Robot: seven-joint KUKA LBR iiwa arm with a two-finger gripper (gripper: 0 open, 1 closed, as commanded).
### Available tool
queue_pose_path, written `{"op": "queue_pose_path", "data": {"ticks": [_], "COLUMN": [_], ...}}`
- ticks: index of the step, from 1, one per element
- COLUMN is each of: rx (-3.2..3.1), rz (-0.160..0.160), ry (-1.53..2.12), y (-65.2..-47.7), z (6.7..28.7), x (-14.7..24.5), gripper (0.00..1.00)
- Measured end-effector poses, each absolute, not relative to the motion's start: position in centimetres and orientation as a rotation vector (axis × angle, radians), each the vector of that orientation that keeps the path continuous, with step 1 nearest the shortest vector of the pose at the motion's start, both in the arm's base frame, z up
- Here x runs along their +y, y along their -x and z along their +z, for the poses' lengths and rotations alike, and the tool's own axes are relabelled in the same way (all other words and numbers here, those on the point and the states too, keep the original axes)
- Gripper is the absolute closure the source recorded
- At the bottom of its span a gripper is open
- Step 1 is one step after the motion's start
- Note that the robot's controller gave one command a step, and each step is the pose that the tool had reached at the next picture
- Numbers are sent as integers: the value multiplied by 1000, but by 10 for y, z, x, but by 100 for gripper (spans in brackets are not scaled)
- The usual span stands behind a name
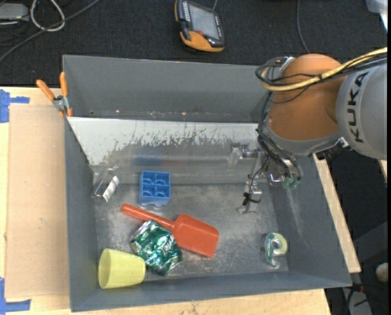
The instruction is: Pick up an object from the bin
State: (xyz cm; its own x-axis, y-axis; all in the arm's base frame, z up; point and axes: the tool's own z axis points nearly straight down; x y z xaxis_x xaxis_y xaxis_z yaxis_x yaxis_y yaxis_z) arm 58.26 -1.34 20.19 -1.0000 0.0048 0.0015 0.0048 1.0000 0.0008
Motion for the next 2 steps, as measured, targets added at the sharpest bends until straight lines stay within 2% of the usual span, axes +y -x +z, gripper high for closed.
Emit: {"op": "queue_pose_path", "data": {"ticks": [1,2], "rx": [-3135,-3147], "rz": [-4,0], "ry": [79,91], "y": [-548,-491], "z": [69,125], "x": [36,68], "gripper": [0,0]}}
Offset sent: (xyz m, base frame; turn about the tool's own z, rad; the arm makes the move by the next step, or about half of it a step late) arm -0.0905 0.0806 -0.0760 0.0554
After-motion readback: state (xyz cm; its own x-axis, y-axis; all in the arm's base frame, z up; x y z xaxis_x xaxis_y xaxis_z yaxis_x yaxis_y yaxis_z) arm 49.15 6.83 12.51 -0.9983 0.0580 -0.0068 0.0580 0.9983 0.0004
